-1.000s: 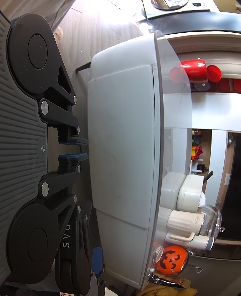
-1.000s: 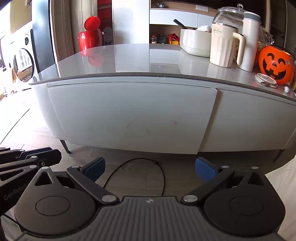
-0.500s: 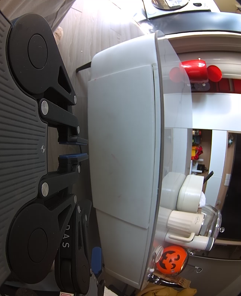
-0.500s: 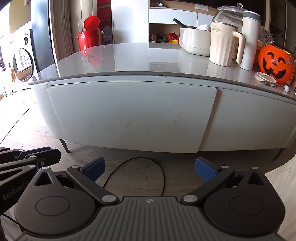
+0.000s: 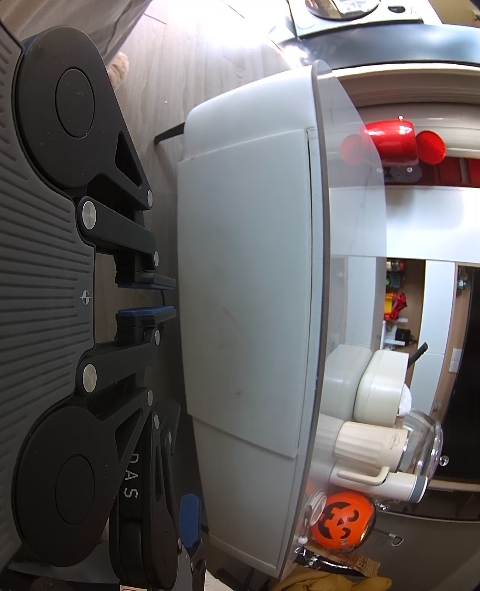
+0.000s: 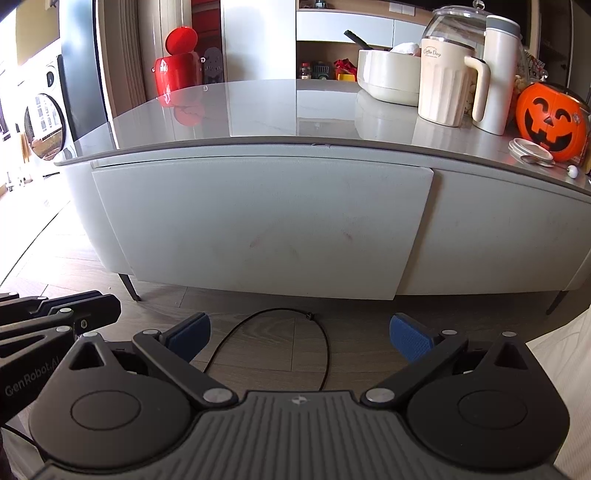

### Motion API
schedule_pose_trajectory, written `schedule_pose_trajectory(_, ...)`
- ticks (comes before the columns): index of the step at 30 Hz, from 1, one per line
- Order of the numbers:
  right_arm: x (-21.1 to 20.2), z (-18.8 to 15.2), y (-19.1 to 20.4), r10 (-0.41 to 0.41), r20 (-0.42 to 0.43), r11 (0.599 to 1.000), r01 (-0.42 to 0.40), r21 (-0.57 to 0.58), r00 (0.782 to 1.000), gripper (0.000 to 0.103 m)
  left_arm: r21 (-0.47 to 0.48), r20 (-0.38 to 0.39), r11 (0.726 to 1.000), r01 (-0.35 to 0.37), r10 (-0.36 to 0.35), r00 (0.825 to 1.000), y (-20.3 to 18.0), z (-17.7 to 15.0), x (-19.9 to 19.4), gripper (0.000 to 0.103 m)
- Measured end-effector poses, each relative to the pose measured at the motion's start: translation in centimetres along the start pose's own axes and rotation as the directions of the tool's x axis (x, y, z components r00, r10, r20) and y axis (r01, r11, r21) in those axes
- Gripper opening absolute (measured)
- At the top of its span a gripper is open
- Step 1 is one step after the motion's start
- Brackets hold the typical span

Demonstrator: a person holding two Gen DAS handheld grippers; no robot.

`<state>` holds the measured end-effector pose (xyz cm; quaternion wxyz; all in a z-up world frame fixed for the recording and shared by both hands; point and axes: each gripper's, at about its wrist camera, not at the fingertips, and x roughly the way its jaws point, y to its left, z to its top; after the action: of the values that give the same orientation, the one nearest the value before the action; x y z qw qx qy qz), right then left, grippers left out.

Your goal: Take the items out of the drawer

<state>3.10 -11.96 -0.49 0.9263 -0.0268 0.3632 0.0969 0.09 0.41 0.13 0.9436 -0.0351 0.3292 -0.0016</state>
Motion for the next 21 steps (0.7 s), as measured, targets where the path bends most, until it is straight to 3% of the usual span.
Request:
schedule_pose_trajectory(6, 0.3, 0.5, -0.4, 0.032, -0.036, 0.999, -0.032, 0.016, 0.999, 0.103, -0.018, -0.020, 1.000, 0.010, -0.010, 1.000, 0.4, 0.5, 0.3, 0.011)
schedule_pose_trajectory(11, 1.0, 1.6, -1.3, 0.074, -0.061, 0.997, -0.073, 0.012, 0.995, 0.103, -0.030, -0.056, 0.997, 0.076, -0.078, 0.995, 1.2, 2.2, 1.6, 0.011)
schedule_pose_trajectory(17, 2.9, 4.1, -2.8, 0.061, -0.027, 0.997, -0.063, -0.055, 0.998, 0.103, -0.065, -0.107, 0.985, 0.161, -0.167, 0.980, 3.3, 4.4, 4.5, 0.011)
schedule_pose_trajectory(21, 5.2, 6.2, -4.7, 0.034, -0.022, 0.996, -0.036, -0.086, 0.999, 0.103, -0.080, -0.172, 0.967, 0.243, -0.254, 0.952, 5.9, 6.5, 6.5, 0.011)
